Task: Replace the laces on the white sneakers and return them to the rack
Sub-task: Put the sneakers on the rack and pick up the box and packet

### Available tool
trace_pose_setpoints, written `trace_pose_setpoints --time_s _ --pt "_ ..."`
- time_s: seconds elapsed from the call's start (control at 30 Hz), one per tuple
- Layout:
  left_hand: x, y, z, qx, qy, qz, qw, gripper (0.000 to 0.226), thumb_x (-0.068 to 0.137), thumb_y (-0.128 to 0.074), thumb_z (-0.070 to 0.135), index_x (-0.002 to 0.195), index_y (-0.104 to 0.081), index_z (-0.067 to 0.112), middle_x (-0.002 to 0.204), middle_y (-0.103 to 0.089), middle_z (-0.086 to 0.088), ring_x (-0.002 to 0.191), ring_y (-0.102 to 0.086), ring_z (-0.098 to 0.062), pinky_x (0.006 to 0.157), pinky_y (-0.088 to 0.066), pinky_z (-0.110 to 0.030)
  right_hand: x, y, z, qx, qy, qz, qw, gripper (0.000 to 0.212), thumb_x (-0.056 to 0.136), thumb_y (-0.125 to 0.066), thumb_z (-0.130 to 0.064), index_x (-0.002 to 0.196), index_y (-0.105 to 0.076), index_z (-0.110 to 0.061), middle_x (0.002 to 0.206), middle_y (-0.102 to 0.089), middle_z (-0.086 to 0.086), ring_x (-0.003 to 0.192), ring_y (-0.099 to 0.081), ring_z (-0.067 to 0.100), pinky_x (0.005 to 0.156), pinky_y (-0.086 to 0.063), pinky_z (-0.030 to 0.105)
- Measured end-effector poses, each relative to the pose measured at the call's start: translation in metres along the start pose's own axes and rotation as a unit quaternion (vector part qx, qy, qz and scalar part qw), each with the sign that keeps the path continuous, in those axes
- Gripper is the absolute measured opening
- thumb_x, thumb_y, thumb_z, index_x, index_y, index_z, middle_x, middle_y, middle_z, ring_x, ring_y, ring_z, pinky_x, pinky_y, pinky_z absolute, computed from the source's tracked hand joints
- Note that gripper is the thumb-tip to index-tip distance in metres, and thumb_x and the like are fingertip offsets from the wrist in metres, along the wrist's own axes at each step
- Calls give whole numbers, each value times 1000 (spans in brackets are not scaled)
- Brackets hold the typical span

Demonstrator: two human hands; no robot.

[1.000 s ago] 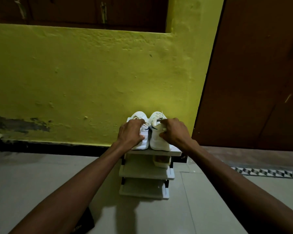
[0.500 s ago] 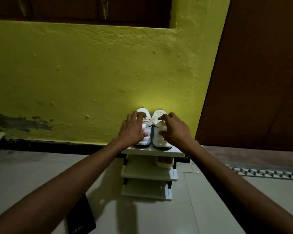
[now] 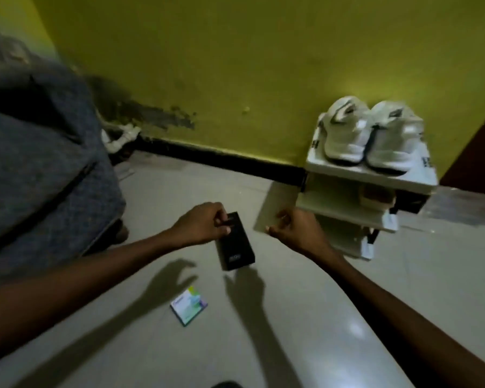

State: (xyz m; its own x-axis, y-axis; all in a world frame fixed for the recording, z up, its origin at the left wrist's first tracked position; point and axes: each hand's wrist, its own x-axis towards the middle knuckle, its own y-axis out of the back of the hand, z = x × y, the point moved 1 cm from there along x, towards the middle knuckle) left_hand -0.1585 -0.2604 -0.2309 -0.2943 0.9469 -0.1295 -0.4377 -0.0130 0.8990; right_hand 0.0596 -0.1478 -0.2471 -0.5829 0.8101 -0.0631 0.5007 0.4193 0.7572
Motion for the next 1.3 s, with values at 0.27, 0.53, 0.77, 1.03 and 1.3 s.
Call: trace_pose_setpoints --time_s 0.27,0.53,0.77,1.03,1.3 --pt "-62 -142 -124 4 235 -150 960 103 50 -63 80 140 -37 37 135 -40 2 126 -43 -24 100 -44 -40 55 -163 30 -63 -55 -86 993 84 78 -72 -55 139 -32 -15 132 -46 14 118 -50 37 84 -48 46" --pt "-72 -193 -115 15 210 -13 978 59 74 -73 12 124 -51 34 119 -39 12 107 -43 -15 70 -47 -25 87 -219 22 -146 -103 -121 976 119 68 -81 -54 152 -3 -19 136 -37 18 117 -47 39 85 -48 45" --pt "-20 -103 -82 -29 192 -12 981 59 71 -82 22 123 -55 34 116 -47 6 104 -50 -15 72 -53 -28 88 -138 -5 -37 -96 -69 992 100 61 -72 -62 138 -30 -13 117 -56 15 99 -59 36 80 -51 39" --pt "36 107 13 2 82 37 996 63 63 -84 18 121 -61 28 114 -52 0 92 -49 -22 69 -53 -37 69 82 -102 -14 -31 48 998 90 54 -73 -55 130 -45 -16 113 -61 8 96 -61 29 78 -53 40" --pt "61 378 207 -38 44 -56 997 61 70 -77 13 119 -54 40 115 -43 8 105 -46 -18 76 -53 -39 49 364 -273 -52 -83 78 992 84 56 -71 -57 126 -45 -18 108 -60 3 94 -57 24 75 -48 34"
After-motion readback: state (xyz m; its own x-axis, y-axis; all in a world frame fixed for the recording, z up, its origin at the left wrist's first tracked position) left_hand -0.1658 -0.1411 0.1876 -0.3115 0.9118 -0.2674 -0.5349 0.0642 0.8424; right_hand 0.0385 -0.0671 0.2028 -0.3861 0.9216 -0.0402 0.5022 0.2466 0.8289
